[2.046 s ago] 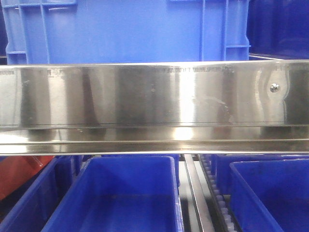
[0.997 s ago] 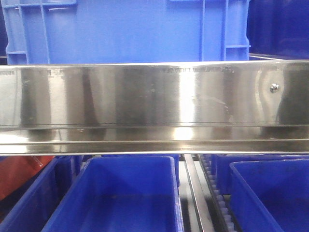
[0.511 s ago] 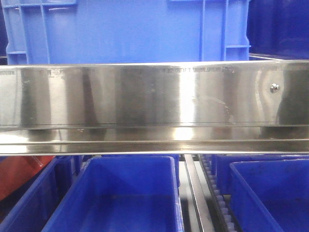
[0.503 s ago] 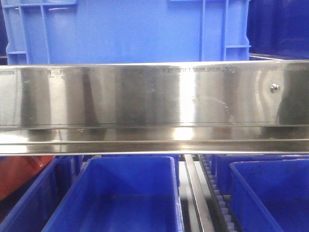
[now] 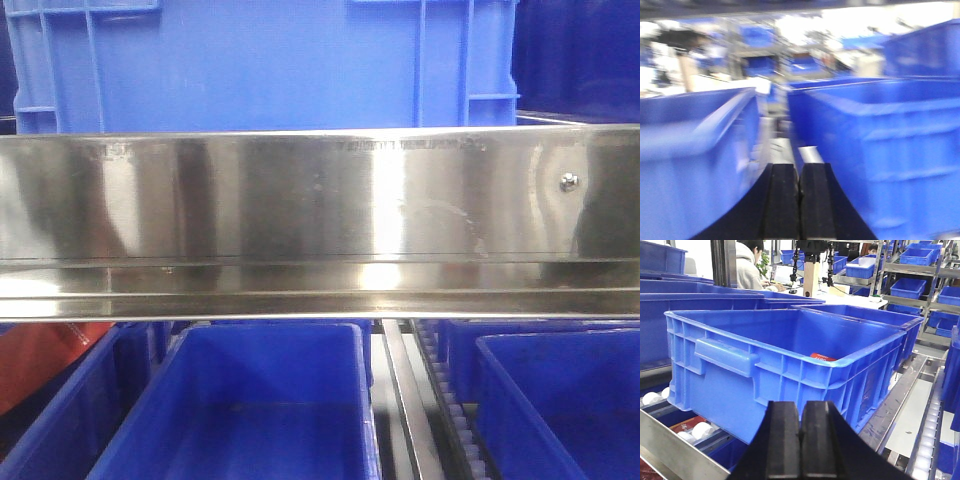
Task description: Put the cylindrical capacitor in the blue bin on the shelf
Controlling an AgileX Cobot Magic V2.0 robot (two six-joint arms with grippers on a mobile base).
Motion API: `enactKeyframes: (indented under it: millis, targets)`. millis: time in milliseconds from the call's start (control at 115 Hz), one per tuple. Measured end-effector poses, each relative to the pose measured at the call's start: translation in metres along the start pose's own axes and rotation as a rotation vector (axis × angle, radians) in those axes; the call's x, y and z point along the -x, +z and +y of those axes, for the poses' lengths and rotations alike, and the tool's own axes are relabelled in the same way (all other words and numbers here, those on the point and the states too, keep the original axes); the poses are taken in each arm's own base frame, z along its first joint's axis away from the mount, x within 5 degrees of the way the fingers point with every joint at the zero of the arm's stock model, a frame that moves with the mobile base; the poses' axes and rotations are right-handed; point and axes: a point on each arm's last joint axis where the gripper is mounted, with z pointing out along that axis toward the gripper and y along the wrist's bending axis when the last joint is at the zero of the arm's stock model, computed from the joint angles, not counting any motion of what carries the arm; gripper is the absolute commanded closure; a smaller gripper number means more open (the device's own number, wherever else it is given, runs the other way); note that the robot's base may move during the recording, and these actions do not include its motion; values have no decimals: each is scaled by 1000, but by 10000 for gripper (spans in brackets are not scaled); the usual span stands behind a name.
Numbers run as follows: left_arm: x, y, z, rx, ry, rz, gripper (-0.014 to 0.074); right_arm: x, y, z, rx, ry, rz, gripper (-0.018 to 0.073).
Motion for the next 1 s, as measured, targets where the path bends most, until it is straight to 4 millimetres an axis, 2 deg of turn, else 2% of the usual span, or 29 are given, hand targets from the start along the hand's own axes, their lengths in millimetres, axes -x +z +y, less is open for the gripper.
enactKeyframes:
  millis: [147, 234, 303, 997]
  targets:
    - [-54, -7, 0, 81, -17, -11, 708, 0, 0, 0, 0, 0, 0, 712]
    - [-77, -11, 0, 109, -53, -1, 708, 0, 0, 0, 0, 0, 0, 712]
    - [-88, -12, 0, 122, -67, 17, 708, 0, 0, 0, 0, 0, 0, 712]
    - [-97, -12, -1, 121, -88, 93, 708, 0, -1, 0, 0, 0, -4, 712]
